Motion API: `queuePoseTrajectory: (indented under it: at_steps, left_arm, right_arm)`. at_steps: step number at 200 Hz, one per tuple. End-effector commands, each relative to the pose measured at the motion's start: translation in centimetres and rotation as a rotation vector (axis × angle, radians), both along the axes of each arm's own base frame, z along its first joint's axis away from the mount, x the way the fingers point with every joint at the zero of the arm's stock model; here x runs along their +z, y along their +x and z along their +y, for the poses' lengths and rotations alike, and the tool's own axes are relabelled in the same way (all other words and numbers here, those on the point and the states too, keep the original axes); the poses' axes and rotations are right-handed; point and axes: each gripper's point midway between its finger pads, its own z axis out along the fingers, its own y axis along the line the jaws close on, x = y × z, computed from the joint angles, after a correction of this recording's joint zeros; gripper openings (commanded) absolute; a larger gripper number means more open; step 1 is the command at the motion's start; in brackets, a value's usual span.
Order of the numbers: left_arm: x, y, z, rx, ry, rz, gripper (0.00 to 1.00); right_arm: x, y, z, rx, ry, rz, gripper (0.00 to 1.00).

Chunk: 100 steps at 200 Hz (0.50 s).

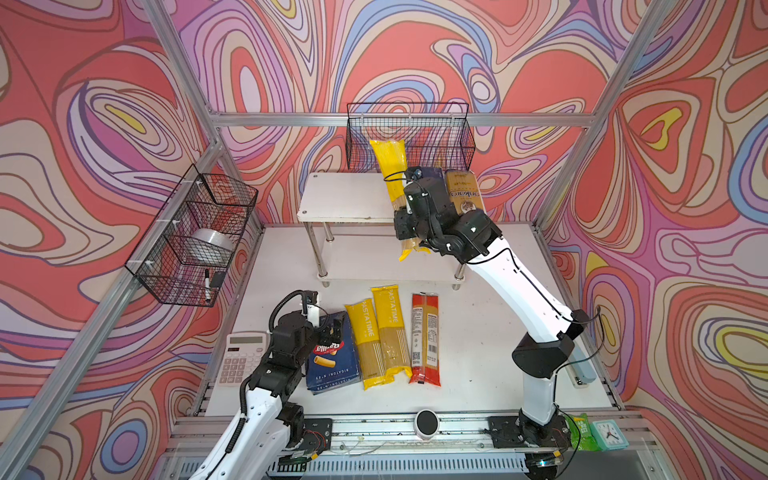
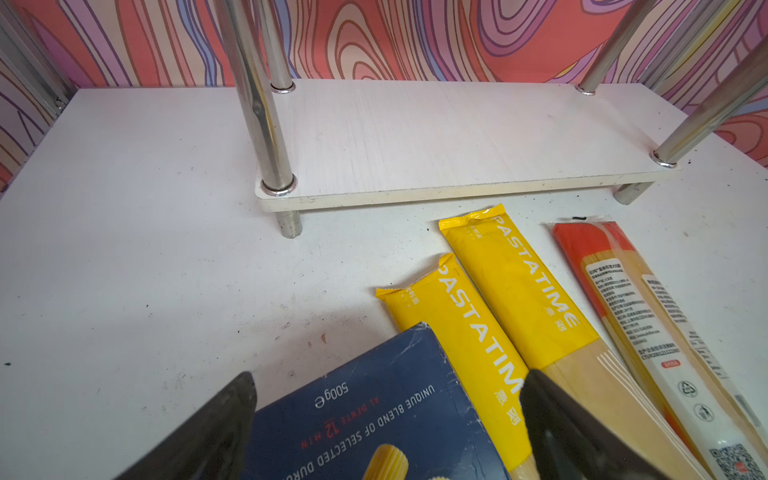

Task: Place and organize the pasta boxes and bags onto the shelf
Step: 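Carry the yellow bag up toward the shelf top with the right gripper, then lower the yellow bag onto the shelf top beside the Barilla box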

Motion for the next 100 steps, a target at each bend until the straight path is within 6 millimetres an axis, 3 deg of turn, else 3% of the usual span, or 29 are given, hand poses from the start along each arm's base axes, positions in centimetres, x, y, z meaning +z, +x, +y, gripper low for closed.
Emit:
queuePoseTrajectory:
  at_steps: [1, 100]
  left_arm:
    - [0.2, 0.1, -0.1, -0.005, -0.004, -0.007, 1.0]
    - [0.2, 0.0, 0.0, -0.004, -0.006, -0.007, 1.0]
  right_arm:
    - [5.1, 1.3, -0.5, -0.043, 0.134, -0.14, 0.0]
    - [3.4, 4.0, -1.5, -0.103, 0.162, -0.113, 0.0]
